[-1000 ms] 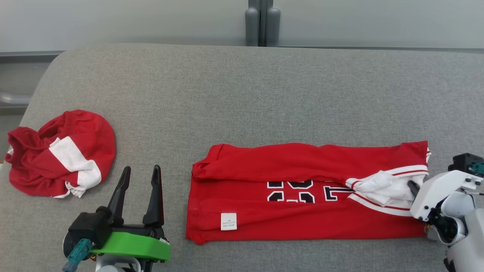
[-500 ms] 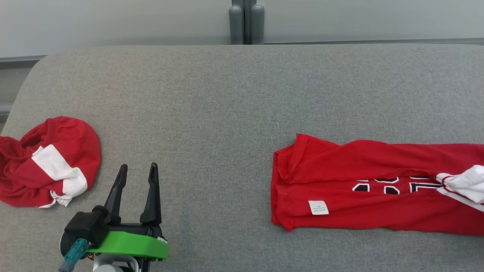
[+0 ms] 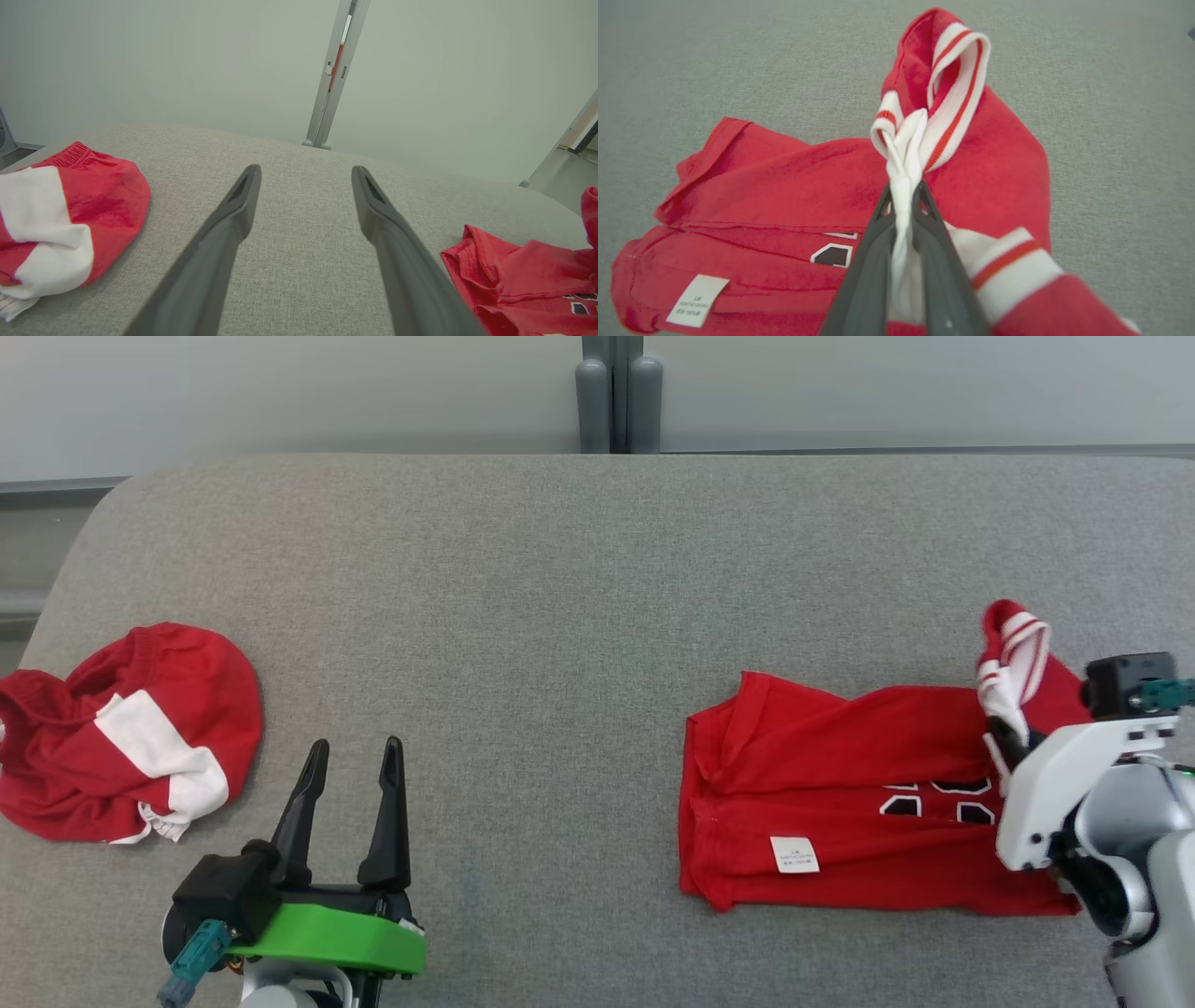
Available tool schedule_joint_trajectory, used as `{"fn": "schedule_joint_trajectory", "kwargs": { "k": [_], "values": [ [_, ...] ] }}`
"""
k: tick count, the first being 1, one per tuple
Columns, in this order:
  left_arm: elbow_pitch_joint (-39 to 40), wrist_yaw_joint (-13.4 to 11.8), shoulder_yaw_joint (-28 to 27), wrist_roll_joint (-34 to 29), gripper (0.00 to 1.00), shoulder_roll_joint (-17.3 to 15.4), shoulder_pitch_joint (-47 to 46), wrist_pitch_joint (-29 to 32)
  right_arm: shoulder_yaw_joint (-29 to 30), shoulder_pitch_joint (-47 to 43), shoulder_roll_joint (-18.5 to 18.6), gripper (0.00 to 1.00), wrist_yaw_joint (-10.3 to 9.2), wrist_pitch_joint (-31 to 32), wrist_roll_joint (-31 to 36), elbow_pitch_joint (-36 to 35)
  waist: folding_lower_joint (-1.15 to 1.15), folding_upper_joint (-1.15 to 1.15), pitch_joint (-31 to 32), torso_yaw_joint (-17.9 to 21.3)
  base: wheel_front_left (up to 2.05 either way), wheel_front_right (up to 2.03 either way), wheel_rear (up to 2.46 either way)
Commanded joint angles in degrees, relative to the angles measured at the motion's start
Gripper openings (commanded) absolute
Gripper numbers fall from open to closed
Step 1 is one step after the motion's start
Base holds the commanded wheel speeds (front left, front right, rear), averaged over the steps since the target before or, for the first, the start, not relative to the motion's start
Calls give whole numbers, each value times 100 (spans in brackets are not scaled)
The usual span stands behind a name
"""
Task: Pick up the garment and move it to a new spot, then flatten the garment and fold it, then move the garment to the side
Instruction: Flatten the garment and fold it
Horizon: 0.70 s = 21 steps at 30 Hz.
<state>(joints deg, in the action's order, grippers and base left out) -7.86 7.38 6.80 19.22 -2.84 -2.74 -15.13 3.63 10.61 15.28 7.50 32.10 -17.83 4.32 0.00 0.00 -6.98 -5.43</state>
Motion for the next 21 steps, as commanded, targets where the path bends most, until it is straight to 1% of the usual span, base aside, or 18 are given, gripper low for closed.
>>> {"fn": "schedule_joint_trajectory", "kwargs": {
  "k": [1, 5, 11, 15, 19, 20, 21],
  "values": [
    [-21, 12, -12, 77, 100, -13, -49, -1, -243, 28, -29, 0, -4, 45, -31, -64, 0, 0, 31, -36, 0, 0, 0],
    [-39, 12, 11, 69, 100, -13, -37, -1, -1006, 314, -138, 0, -4, 150, -125, 7, 0, 0, 57, -92, 0, 0, 0],
    [-56, 12, 79, 84, 100, -13, -42, -1, -1814, 772, -354, 0, -3, 274, -292, 496, 0, 0, 72, -212, 0, 0, 0],
    [-79, 12, 164, 102, 100, -13, -67, -1, -2105, 972, -494, 0, -3, 235, -392, 862, 0, 0, 89, -314, 0, 0, 0],
    [-86, 12, 193, 133, 100, -13, -62, -1, -2195, 1101, -585, 0, -3, 118, -435, 1195, 0, 0, 98, -393, 0, 0, 0],
    [-86, 12, 190, 139, 100, -13, -56, 0, -2232, 1127, -601, 34, -3, 75, -430, 1243, 0, 0, 99, -406, 0, 0, 0],
    [-87, 12, 182, 145, 100, -13, -49, 0, -2270, 1136, -632, 100, -3, 25, -470, 1287, 0, 0, 102, -419, 0, 0, 0]
  ]
}}
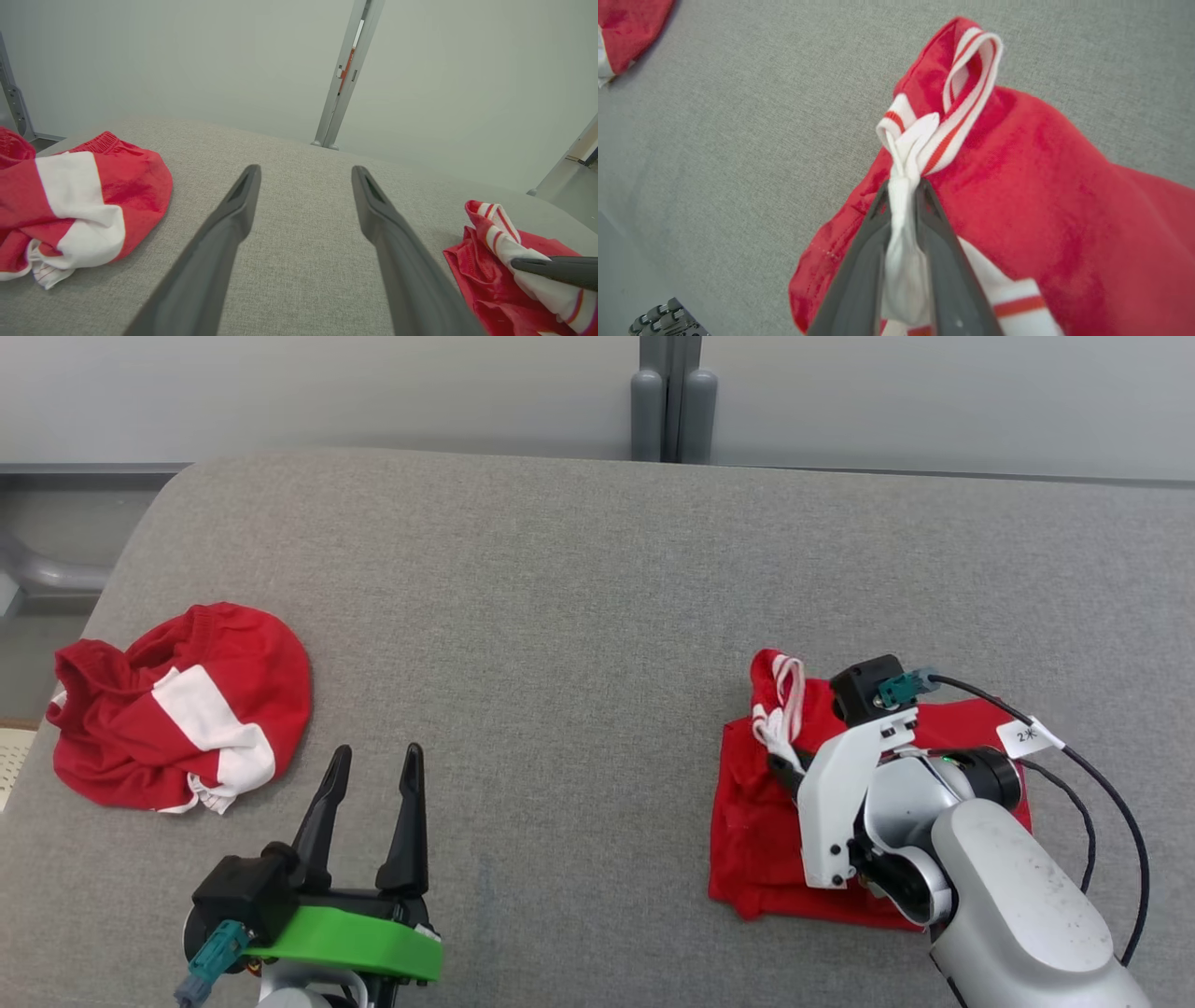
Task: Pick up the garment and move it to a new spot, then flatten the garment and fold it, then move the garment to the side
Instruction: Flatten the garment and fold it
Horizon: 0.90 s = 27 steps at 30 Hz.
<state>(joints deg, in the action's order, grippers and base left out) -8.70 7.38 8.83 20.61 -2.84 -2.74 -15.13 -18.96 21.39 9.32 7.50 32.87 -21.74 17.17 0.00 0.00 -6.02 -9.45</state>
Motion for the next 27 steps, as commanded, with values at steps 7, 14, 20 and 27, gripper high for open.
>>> {"fn": "schedule_joint_trajectory", "kwargs": {
  "k": [7, 14, 20, 27],
  "values": [
    [13, 12, -85, 8, 100, -13, 29, 0, -273, 231, 15, 100, -4, -449, -522, -269, 0, 0, 28, -4, 0, 0, 0],
    [24, 12, -110, -19, 100, -13, 20, -1, 232, 196, 309, 100, -3, -1406, -314, -758, 0, 0, 53, 81, 0, 0, 0],
    [-61, 12, -183, -32, 100, -13, 51, 0, 1064, -415, 441, 100, -4, -2625, 102, -858, 0, 0, 165, 177, 0, 0, 0],
    [-172, 11, -300, -106, 100, -13, 39, 0, 1825, -1216, 267, 100, -3, -4085, 693, -446, 0, 0, 343, 421, 0, 0, 0]
  ]
}}
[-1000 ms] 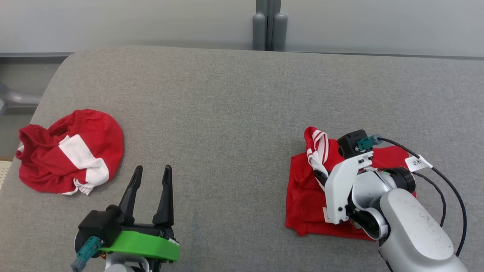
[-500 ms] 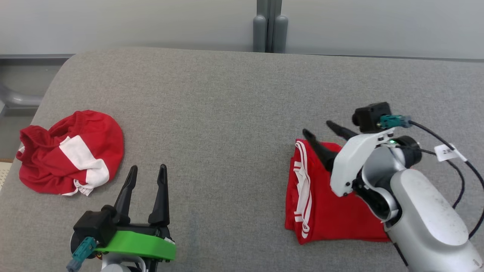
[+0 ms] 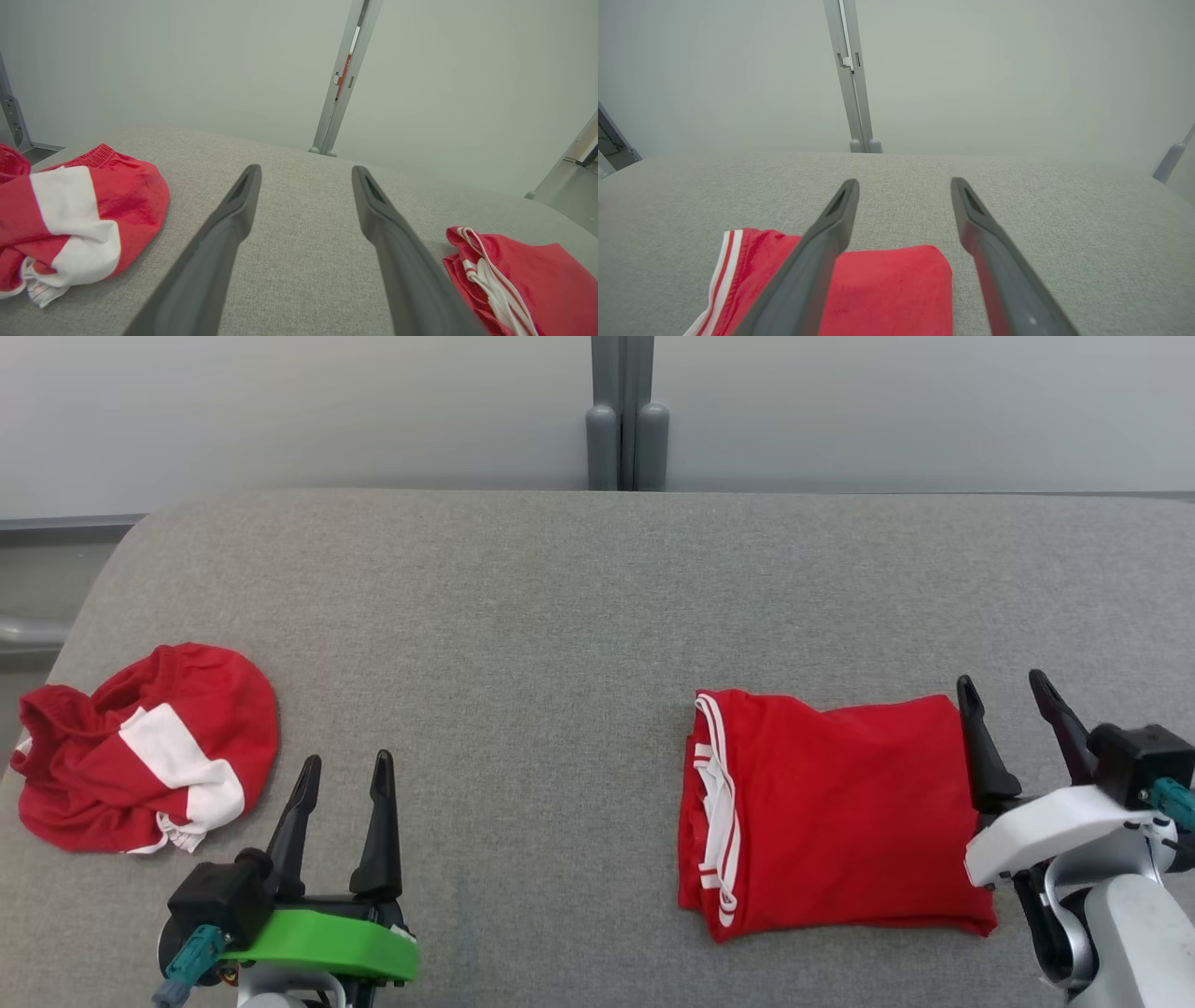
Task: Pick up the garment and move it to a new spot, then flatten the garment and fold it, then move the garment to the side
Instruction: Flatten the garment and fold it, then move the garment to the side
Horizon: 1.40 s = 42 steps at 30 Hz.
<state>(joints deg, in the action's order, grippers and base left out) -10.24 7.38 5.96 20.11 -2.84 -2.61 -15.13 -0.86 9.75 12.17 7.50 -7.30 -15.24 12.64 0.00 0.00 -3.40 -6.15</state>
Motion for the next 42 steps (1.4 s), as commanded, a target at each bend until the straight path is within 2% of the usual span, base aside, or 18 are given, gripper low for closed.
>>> {"fn": "schedule_joint_trajectory", "kwargs": {
  "k": [1, 4, 10, 22, 42],
  "values": [
    [-25, 12, -38, -63, 100, -13, 36, -1, 63, -117, -41, 100, -3, -227, 95, 49, 0, 0, 108, 127, 0, 0, 0],
    [-52, 12, -106, -90, 100, -13, 78, 0, 128, -289, -52, 100, -3, -597, 292, 176, 0, 0, 173, 237, 0, 0, 0],
    [-154, 12, -255, -124, 100, -13, 195, 0, 116, -557, -194, 100, -6, -785, 437, 349, 0, 0, 277, 420, 0, 0, 0],
    [-378, 11, -329, -114, 100, -13, 250, 0, -108, -752, -415, 100, -6, -792, 407, 164, 0, 0, 372, 515, 0, 0, 0],
    [-257, 11, -302, -178, 100, -13, 251, 0, -56, -756, -414, 100, -6, -790, 278, 373, 0, 0, 380, 492, 0, 0, 0]
  ]
}}
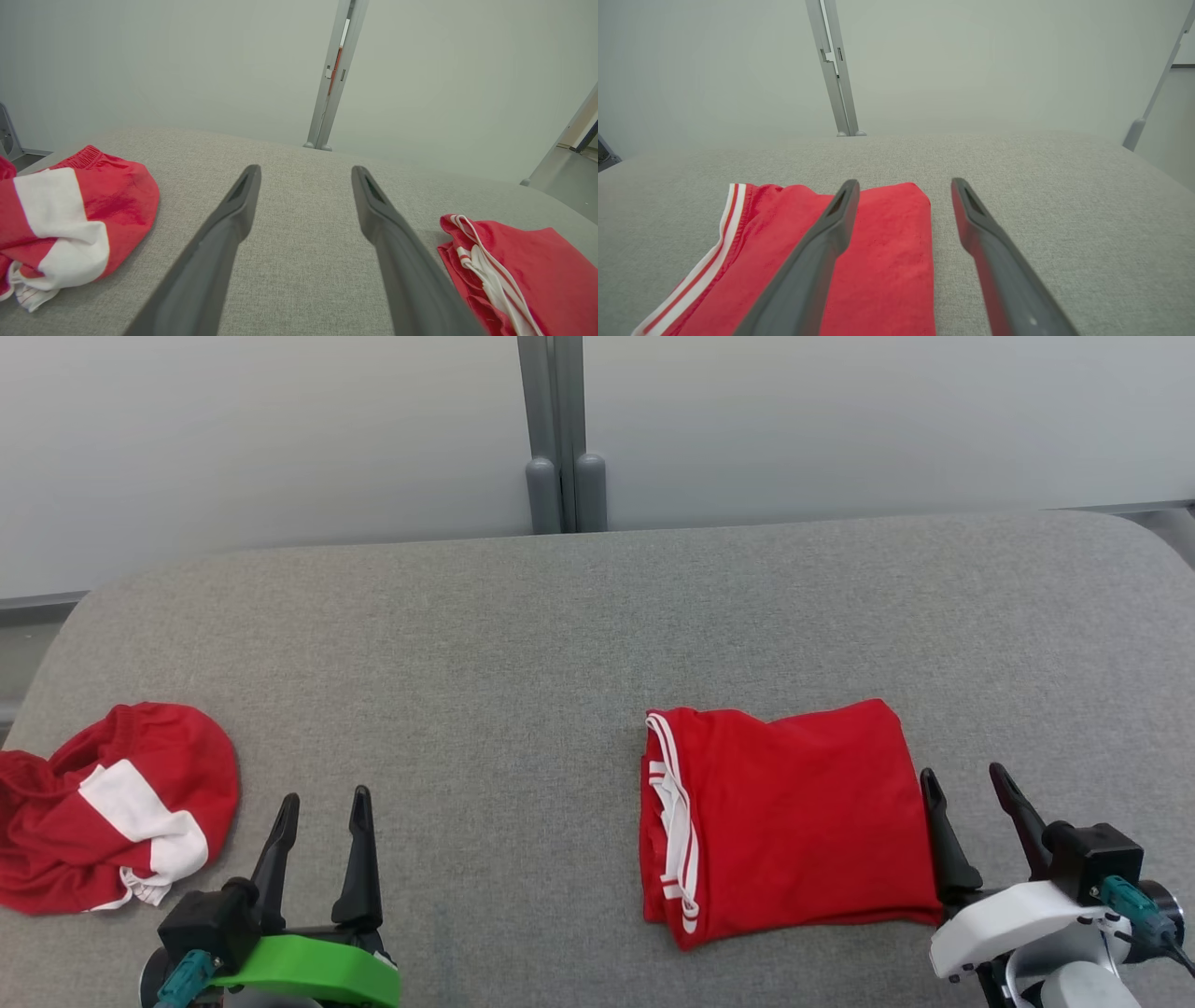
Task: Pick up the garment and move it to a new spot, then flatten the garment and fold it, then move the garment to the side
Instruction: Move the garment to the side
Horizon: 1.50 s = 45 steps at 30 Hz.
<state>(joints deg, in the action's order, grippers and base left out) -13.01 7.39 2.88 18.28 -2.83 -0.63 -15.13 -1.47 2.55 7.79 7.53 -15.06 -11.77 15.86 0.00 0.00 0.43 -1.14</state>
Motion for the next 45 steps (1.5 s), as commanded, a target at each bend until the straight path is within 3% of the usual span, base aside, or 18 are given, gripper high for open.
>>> {"fn": "schedule_joint_trajectory", "kwargs": {
  "k": [1, 17, 26, 27, 28, 37, 45],
  "values": [
    [20, 11, 15, 14, 100, -14, 58, 0, -8, -15, 56, 100, -9, 6, -96, 153, 0, 0, -4, -20, 0, 0, 0],
    [92, 11, 272, 88, 100, -14, -191, 0, -109, 918, 502, 100, -8, 2162, -649, 1083, 0, 0, -519, -428, 0, 0, 0],
    [110, 10, 342, 106, 100, -14, -336, 0, -382, 1057, 435, 100, -5, 3145, -893, 1870, 0, 0, -806, -624, 0, 0, 0],
    [116, 11, 343, 110, 100, -14, -349, 0, -438, 1060, 447, 45, -5, 3183, -910, 1886, 0, 0, -823, -627, 0, 0, 0],
    [121, 10, 337, 113, 100, -14, -359, 0, -496, 1089, 491, 0, -5, 3210, -931, 1893, 0, 0, -842, -627, 0, 0, 0],
    [279, 10, 352, 130, 100, -14, -495, 0, -1200, 1592, 1279, 0, -18, 3317, -677, 1543, 0, 0, -1131, -451, 0, 0, 0],
    [680, 11, 284, -79, 100, -14, -825, 0, -1860, 2659, 1829, 0, -12, 3295, -633, 1092, 0, 0, -1762, 243, 0, 0, 0]
  ]
}}
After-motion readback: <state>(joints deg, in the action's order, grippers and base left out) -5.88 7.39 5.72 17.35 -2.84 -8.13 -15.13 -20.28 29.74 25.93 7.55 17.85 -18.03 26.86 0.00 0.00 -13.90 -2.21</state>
